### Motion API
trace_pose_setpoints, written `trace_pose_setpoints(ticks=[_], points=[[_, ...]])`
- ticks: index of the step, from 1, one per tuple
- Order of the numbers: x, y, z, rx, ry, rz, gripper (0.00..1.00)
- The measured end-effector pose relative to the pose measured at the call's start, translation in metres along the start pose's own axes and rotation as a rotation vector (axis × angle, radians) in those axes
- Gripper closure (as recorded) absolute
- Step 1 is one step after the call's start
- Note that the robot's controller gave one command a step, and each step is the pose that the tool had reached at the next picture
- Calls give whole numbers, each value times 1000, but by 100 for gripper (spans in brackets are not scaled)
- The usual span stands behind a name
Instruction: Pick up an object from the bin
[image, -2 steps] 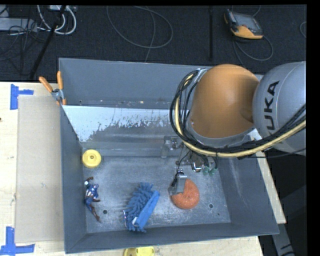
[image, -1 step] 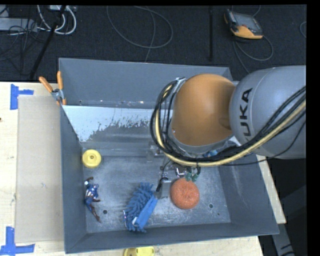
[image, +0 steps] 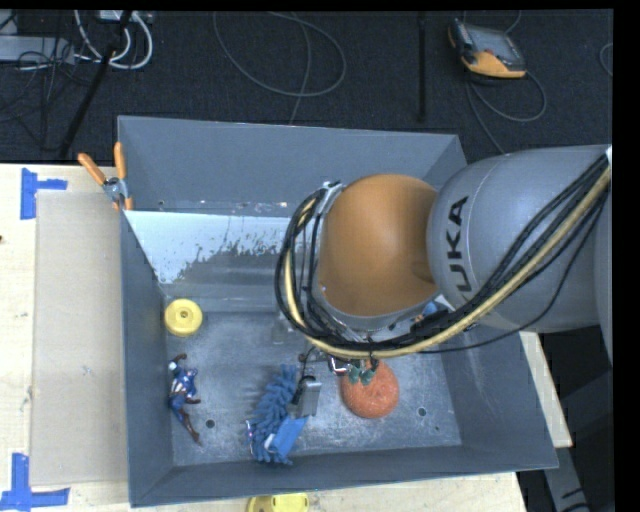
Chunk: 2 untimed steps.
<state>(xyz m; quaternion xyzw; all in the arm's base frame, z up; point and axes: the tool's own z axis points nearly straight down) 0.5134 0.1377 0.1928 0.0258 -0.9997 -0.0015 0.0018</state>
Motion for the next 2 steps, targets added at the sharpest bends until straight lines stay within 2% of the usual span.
trace_pose_setpoints(ticks=[1, 2], points=[[-4, -24, 42, 3, -7, -56, 0], [-14, -30, 87, 4, -4, -98, 0]])
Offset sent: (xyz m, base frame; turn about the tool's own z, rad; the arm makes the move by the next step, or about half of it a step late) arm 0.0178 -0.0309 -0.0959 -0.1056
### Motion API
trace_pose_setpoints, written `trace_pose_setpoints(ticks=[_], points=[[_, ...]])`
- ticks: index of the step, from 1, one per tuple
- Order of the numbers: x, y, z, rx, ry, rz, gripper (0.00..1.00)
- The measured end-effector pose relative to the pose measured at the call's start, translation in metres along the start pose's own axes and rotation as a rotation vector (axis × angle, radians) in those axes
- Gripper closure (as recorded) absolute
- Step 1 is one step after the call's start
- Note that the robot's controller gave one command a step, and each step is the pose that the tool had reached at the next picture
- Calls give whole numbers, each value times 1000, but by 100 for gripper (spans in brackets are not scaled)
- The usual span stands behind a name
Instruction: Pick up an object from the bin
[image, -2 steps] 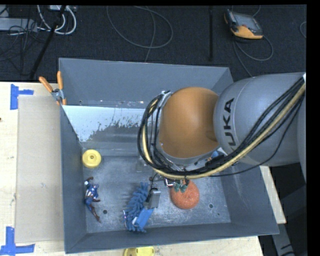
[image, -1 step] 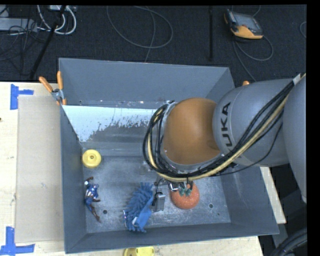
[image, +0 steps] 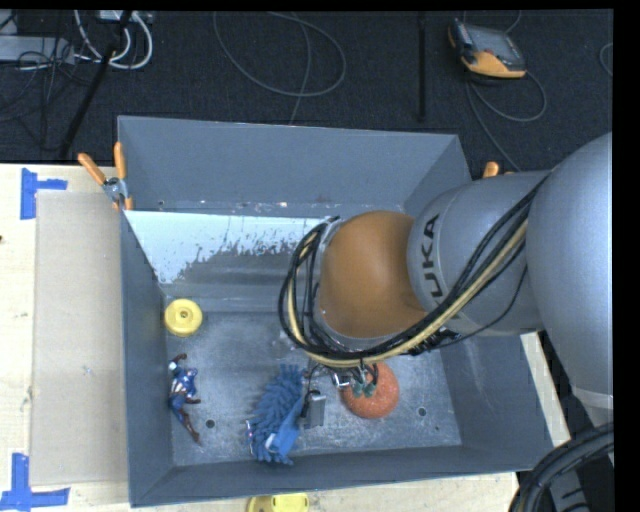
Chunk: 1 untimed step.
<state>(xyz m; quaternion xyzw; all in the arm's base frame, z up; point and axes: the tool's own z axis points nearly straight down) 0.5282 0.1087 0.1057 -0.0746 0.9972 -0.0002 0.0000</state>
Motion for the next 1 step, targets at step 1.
trace_pose_setpoints(ticks=[1], points=[[18, 14, 37, -1, 3, -104, 100]])
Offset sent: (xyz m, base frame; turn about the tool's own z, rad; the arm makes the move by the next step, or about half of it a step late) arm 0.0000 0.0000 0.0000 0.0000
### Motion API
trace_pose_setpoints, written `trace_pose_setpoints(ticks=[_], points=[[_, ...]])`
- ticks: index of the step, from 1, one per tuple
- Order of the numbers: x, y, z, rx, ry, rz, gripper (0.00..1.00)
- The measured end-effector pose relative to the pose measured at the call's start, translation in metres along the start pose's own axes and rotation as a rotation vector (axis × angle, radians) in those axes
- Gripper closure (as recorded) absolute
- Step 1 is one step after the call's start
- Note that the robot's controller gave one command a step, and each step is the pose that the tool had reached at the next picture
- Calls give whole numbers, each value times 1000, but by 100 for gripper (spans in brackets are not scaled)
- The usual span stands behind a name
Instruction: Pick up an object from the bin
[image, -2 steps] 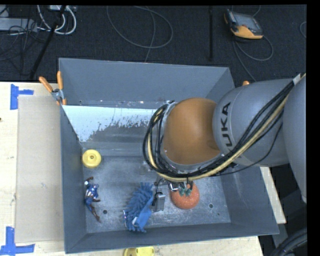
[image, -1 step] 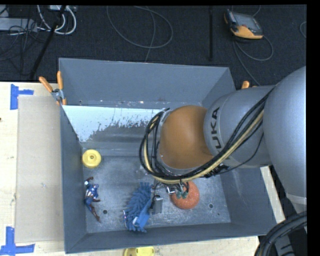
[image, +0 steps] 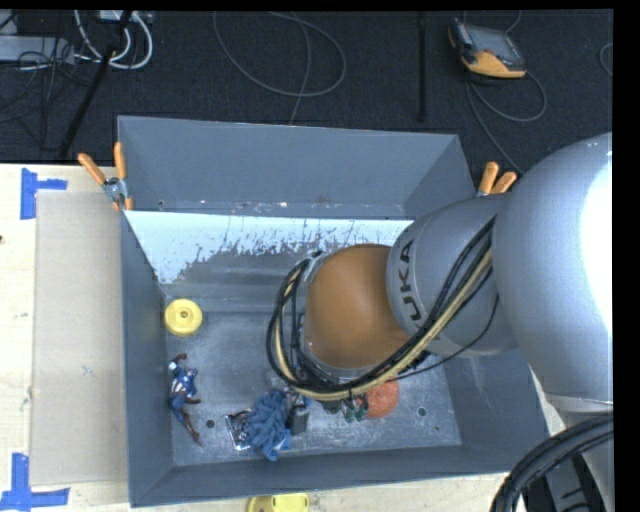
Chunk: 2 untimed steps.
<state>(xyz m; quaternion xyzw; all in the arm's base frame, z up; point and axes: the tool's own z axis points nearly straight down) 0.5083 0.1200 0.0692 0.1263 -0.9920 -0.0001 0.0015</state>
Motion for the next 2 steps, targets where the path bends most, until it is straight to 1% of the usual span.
trace_pose_setpoints(ticks=[1, 2], points=[[0, 0, 0, 0, 0, 1, 100], [-15, -43, -130, 0, -4, -32, 100]])
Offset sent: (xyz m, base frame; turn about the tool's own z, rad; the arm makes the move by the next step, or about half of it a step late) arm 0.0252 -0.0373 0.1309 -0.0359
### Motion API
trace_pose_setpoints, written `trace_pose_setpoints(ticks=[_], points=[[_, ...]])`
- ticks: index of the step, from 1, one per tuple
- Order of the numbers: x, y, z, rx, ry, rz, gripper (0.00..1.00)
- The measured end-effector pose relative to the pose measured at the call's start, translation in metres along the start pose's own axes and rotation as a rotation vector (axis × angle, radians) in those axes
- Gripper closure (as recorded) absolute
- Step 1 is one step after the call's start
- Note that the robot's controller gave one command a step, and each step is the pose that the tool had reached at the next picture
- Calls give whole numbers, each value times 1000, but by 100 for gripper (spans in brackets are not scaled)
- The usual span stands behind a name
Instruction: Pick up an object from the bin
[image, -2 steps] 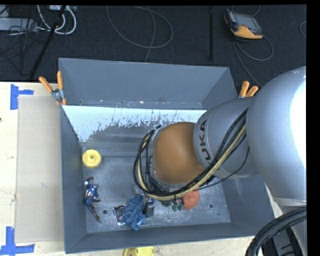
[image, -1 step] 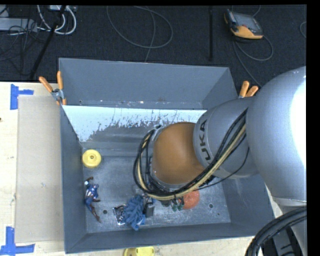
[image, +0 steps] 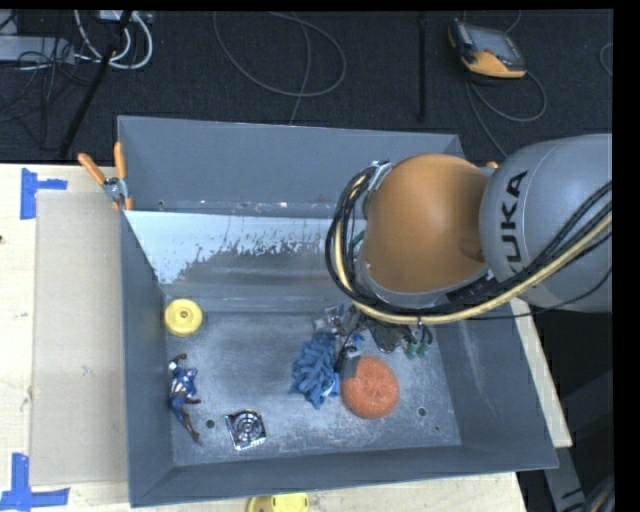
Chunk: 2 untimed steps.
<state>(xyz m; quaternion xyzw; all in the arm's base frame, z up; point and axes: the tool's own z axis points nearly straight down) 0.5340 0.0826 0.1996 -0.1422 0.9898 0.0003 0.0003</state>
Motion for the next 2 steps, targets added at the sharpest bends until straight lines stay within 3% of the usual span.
trace_pose_setpoints(ticks=[2], points=[[0, 0, -1, -1, 3, 1, 100]])
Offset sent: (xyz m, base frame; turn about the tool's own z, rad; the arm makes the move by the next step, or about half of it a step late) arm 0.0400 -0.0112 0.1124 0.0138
